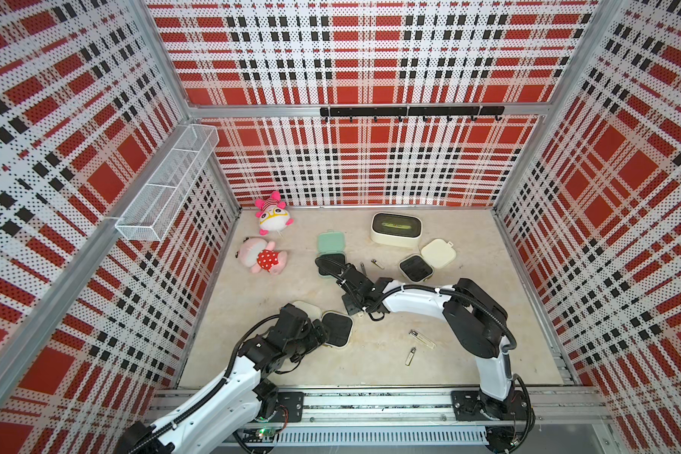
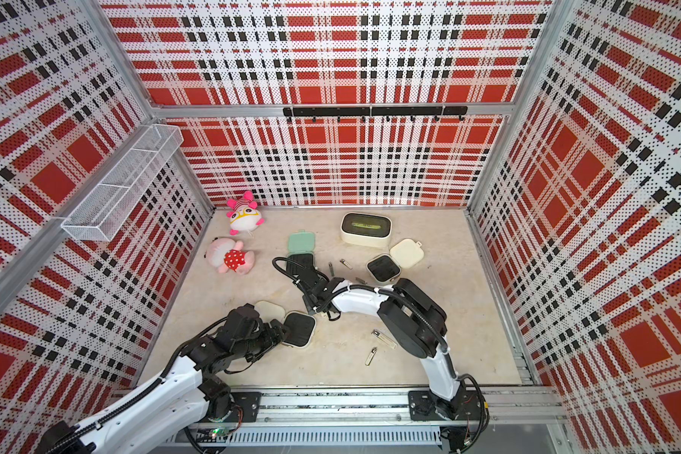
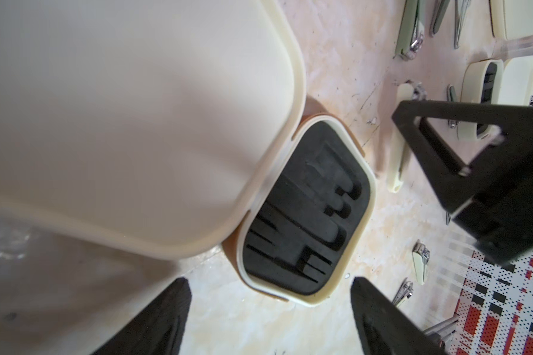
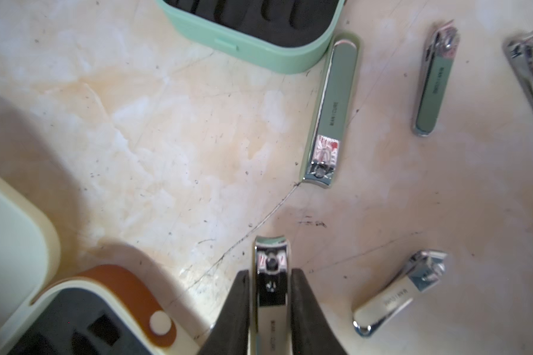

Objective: Organize nail clipper sets
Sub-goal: Pick up the nail clipper from the center of the board, then move the storage box to the center of the board.

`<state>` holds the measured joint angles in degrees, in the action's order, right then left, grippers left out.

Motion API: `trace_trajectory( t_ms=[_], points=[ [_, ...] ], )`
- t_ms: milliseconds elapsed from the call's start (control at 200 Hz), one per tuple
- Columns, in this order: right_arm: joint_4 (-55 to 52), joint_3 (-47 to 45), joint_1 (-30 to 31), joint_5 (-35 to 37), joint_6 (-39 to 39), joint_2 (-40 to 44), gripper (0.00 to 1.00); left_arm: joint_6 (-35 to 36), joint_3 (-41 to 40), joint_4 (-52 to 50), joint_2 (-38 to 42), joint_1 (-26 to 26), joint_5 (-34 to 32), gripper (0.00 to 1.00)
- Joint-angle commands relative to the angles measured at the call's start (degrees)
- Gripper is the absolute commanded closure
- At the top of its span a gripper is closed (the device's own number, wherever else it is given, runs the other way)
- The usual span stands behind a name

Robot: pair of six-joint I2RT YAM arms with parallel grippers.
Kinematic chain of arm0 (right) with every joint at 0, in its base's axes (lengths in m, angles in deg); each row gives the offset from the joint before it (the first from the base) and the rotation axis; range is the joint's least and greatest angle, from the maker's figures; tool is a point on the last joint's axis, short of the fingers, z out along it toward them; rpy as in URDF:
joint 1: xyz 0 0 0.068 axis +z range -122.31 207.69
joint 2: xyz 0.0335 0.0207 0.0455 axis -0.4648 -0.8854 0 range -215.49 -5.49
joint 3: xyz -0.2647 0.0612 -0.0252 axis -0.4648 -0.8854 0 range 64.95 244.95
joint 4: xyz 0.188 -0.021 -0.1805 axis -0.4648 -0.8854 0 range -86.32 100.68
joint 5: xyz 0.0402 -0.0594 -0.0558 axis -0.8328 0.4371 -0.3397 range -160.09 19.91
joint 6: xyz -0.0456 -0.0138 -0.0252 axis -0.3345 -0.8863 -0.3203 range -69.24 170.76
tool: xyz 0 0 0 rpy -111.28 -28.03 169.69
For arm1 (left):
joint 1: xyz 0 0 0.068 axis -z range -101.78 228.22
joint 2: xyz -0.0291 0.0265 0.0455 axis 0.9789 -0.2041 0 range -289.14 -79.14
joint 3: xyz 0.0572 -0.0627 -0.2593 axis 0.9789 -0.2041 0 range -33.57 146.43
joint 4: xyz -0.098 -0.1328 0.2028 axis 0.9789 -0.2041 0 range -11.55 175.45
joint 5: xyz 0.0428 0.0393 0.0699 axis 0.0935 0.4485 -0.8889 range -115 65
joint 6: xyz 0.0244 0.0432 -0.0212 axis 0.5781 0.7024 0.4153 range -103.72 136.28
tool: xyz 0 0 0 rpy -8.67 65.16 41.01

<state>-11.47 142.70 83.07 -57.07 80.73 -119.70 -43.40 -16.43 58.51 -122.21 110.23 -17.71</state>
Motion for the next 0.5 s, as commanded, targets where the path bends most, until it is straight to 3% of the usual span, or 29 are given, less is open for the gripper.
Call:
trace_trajectory(
  t_ms=[0, 256, 496],
  points=[
    [0.37, -0.56, 0.35, 1.74, 0.93, 4.05, 0.8, -1.76, -0.92, 5.4, -0.75, 0.42, 0.11, 0.11],
    [-0.15, -2.97, 0.35, 3.2, 0.78, 7.48, 0.8, -2.99, -1.22, 15.45, -7.68, 0.17, -0.47, 0.09],
    [-0.34, -5.5, 0.35, 4.36, 1.13, 10.12, 0.8, 0.75, 1.87, 18.72, -14.55, -2.47, -0.37, 0.09]
  ],
)
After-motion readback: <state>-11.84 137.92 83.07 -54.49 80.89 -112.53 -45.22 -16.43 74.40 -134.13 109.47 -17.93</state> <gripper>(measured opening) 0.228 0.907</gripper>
